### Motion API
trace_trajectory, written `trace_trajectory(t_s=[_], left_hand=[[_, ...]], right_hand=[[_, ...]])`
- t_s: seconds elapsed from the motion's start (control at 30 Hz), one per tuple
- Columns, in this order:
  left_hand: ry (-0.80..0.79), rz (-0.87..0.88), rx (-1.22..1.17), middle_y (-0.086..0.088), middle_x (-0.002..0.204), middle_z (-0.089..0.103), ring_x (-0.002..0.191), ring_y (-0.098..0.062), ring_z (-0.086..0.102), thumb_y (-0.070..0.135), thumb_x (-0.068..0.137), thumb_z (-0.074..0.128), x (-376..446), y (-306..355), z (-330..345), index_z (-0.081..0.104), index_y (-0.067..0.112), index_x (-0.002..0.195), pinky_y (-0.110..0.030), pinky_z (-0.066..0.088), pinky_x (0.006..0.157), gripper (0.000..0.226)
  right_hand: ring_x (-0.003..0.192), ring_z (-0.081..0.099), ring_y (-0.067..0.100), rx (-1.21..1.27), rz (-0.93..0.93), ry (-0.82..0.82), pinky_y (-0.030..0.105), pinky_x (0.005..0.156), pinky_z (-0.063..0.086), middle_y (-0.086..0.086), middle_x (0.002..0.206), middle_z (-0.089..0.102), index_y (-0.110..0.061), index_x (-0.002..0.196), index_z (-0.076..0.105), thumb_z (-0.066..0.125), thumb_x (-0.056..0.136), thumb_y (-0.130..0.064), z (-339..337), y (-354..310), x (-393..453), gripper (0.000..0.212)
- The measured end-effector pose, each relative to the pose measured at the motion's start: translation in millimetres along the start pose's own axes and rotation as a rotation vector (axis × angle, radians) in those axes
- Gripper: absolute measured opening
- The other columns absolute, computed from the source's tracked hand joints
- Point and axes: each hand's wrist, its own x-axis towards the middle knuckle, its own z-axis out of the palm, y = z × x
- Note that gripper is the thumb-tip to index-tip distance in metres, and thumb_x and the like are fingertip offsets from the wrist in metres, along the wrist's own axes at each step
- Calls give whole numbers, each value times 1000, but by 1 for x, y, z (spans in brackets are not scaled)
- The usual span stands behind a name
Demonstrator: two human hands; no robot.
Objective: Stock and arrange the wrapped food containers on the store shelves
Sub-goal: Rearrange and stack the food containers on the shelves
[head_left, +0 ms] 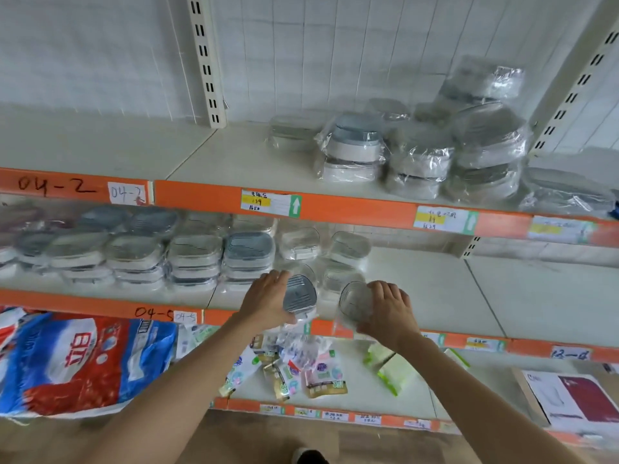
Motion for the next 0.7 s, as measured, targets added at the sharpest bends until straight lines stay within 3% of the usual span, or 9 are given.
trace_trajectory(t_s=[0.13, 0.27, 0.37, 0.47, 0.57, 0.7], left_hand=[[67, -10, -52, -5, 137, 36, 122, -22, 44, 45, 63, 82, 63, -6, 39, 36, 15, 136, -34, 43, 95, 91], [186, 30, -36, -7, 136, 40, 115, -22, 48, 46, 70, 78, 125, -21, 67, 44, 10, 123, -32, 44, 89, 72], [163, 50, 9, -3, 133, 45, 120, -20, 45, 45, 79, 70, 152, -31, 83, 49, 11, 127, -31, 39, 95, 63], [156, 72, 116, -8, 144, 36, 132, -24, 34, 45, 89, 57, 156, -31, 92, 44, 10, 136, -36, 28, 109, 60], [94, 73, 207, -11, 153, 19, 142, -28, 17, 42, 95, 47, 145, -28, 89, 31, 7, 145, -38, 15, 117, 63], [84, 108, 196, -8, 144, 35, 136, -25, 28, 35, 95, 50, 115, -19, 71, 37, 7, 139, -34, 23, 115, 54]], right_hand=[[127, 34, 18, 98, 23, 58, 24, 103, 17, -3, 132, 44, -18, 129, 38, 79, 66, -42, 42, 22, 63, 78], [125, 38, 20, 261, 53, 84, 26, 102, 23, 0, 131, 47, -16, 126, 43, 80, 68, -36, 74, 36, 128, 72], [131, 34, 21, 222, 17, 23, 29, 107, 23, 3, 144, 39, -14, 134, 42, 71, 79, -38, 101, 37, 153, 66], [131, 30, 23, 72, 23, 53, 33, 107, 24, 3, 143, 33, -19, 139, 38, 58, 89, -41, 115, 36, 153, 58], [137, 24, 22, 8, 12, -28, 32, 111, 19, 3, 149, 26, -19, 146, 26, 49, 94, -40, 105, 29, 144, 61], [139, 22, 20, -14, -55, -82, 32, 110, 18, 2, 152, 25, -15, 144, 27, 48, 94, -35, 76, 13, 116, 58]])
